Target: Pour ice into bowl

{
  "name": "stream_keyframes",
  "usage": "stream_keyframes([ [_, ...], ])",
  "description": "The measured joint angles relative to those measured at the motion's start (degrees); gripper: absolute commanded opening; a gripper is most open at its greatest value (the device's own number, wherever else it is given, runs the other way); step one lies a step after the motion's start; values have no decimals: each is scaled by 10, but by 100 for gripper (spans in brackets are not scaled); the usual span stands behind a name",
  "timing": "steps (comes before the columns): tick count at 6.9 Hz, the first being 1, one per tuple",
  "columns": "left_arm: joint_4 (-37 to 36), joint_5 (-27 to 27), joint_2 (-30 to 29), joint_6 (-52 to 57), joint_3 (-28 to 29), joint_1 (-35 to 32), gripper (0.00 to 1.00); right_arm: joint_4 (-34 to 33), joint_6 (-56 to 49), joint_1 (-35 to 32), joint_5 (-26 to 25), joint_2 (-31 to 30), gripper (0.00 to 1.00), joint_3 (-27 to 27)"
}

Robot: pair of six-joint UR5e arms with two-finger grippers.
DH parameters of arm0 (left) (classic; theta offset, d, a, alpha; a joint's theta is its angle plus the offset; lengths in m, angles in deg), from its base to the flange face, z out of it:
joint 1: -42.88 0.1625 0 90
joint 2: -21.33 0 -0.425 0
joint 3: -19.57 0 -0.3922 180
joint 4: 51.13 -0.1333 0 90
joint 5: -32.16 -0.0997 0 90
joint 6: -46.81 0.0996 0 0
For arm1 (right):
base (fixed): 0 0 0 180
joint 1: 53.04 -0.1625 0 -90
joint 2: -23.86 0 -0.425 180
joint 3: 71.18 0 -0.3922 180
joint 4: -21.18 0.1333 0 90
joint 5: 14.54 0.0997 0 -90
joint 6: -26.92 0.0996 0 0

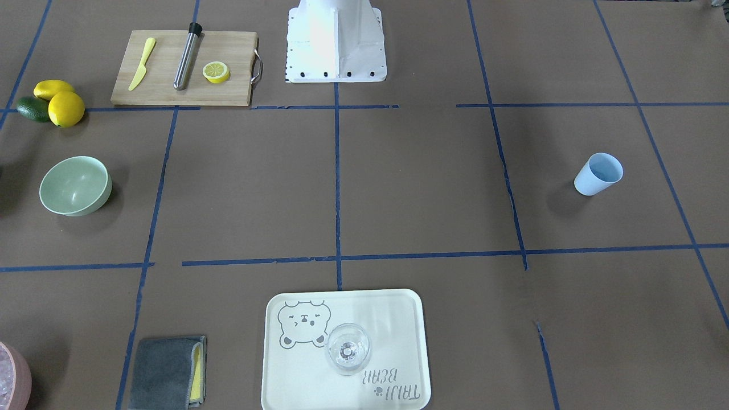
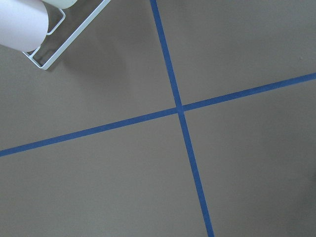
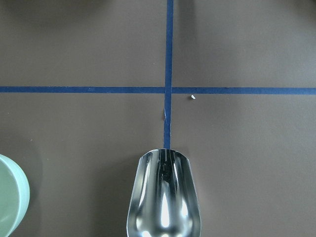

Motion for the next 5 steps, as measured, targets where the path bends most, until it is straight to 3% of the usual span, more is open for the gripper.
stream_keyframes([
  [5,4,-1,-6,1,-32,1,100,11,1,7,27,11,100,0],
])
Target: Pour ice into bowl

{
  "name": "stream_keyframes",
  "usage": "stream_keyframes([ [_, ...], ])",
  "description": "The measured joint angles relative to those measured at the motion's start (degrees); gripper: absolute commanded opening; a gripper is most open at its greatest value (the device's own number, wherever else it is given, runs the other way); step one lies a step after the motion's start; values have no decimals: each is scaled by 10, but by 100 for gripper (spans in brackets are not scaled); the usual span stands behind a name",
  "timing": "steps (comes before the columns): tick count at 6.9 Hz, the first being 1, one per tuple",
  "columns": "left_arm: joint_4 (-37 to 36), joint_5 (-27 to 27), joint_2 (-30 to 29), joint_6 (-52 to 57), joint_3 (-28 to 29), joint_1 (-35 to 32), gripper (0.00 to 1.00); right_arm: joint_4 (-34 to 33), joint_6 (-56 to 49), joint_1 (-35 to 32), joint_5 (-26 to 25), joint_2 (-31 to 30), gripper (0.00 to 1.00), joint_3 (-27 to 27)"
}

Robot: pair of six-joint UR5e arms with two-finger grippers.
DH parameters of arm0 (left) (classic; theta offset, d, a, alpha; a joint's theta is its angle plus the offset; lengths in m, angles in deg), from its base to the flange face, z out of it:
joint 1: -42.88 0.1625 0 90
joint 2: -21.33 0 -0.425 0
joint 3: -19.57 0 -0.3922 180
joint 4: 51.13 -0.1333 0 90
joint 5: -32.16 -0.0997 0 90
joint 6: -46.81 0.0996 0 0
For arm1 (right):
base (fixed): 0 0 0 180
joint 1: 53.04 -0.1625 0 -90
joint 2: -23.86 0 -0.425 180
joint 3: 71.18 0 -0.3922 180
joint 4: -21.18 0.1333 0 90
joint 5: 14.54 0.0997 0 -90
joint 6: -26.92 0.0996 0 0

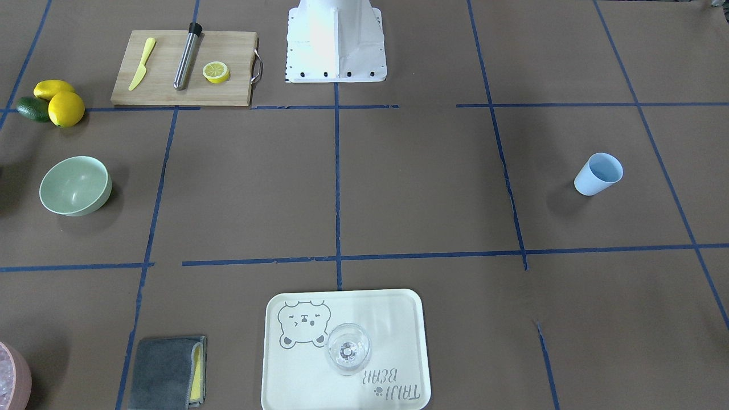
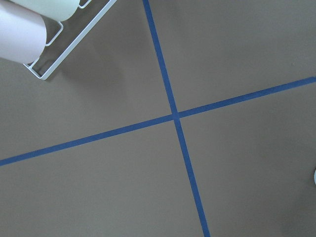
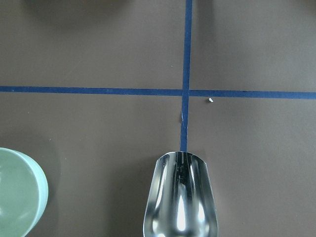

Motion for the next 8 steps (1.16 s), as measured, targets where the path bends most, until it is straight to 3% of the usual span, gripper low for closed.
stream_keyframes([
  [4,112,0,15,-68,-79,7,100,2,19,11,11,37,100,25],
  [6,196,0,75,-166,-133,30,100,12,104,29,12,38,100,13],
  [8,355,-23,152,-326,-160,107,100,69,220,66,8,37,100,4],
])
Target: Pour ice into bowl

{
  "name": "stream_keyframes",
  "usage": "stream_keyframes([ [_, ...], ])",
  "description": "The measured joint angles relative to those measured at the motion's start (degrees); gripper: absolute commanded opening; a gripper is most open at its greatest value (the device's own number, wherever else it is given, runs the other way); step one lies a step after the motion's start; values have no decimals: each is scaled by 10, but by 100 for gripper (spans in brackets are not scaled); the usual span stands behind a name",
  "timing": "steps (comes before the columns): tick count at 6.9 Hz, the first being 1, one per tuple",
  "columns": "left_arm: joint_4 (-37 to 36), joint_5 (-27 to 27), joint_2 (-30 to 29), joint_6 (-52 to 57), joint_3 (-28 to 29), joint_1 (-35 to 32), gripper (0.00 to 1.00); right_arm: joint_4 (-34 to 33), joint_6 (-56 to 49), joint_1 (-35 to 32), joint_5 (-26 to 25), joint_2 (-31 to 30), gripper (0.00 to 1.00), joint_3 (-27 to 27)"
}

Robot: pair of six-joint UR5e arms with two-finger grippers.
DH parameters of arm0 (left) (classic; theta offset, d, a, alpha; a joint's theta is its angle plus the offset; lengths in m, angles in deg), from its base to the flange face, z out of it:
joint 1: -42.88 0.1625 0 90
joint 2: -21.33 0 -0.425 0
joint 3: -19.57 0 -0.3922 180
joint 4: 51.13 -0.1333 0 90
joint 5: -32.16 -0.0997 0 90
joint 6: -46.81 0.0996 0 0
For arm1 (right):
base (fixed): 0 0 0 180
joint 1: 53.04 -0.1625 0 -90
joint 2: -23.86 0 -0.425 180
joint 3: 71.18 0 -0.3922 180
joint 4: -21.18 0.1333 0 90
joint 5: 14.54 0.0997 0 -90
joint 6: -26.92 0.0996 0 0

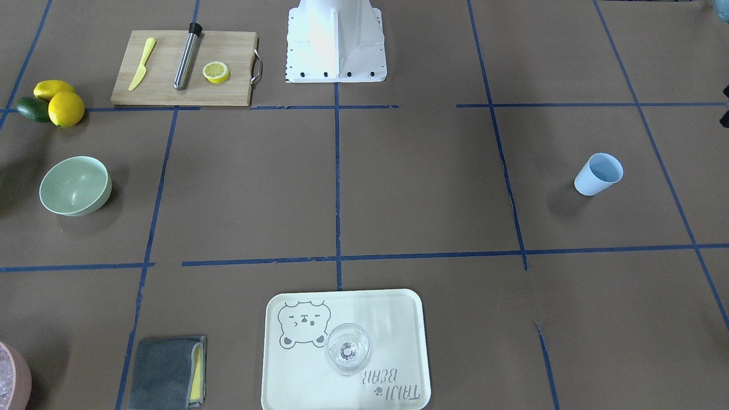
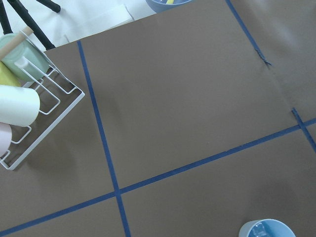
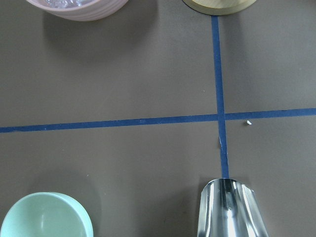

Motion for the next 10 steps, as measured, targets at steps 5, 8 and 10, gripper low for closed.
stream_keyframes([
  [5,150,-230,57,-256,-24,224,100,274,253,175,-106,-76,100,-3],
  [8,180,-275,75,-273,-32,241,100,350,353,276,-187,-93,100,1],
  [10,196,-277,84,-276,-32,244,100,351,359,290,-192,-81,78,24],
])
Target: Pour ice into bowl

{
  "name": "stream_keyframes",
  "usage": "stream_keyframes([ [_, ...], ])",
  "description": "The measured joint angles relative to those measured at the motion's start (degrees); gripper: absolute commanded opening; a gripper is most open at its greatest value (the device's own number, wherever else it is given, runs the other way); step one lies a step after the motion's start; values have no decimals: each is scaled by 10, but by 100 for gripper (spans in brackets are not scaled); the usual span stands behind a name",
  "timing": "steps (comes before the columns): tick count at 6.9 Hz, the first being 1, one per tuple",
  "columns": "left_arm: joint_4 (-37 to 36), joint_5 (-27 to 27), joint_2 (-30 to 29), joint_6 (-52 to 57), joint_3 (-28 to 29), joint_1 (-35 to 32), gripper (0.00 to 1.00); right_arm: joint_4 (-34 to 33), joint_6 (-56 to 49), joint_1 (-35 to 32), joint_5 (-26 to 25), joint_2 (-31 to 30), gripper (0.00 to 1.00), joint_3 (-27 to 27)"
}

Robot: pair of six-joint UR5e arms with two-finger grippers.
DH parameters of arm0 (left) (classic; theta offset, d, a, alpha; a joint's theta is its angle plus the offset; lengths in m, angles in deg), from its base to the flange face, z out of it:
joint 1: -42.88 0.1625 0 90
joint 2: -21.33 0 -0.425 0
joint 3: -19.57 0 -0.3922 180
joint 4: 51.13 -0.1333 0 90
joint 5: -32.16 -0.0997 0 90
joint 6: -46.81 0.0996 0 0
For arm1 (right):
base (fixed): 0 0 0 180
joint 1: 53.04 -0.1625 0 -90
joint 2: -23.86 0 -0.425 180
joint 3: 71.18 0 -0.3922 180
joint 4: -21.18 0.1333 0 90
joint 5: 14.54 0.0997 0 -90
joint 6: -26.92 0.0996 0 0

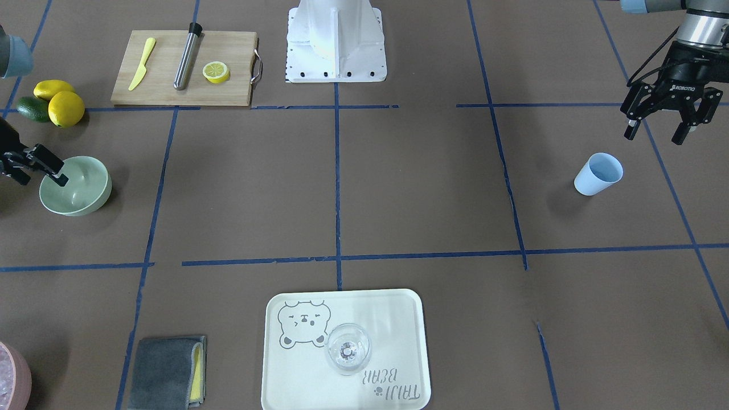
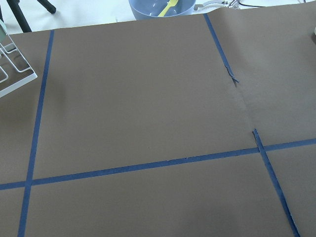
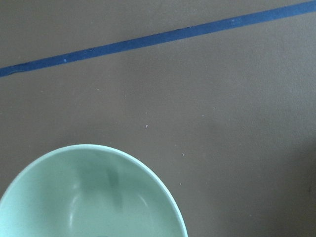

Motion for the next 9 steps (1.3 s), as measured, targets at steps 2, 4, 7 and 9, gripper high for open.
stream_keyframes([
  [2,27,-1,13,-5,0,2,100,0,0,4,4,12,0,18],
  [4,31,-4,15,-9,0,3,100,0,-1,3,18,12,0,20],
  [7,38,-14,16,-18,1,13,100,2,-5,-16,85,14,0,13],
  [9,80,-78,37,-88,2,98,100,-1,-3,-36,127,19,0,-8],
])
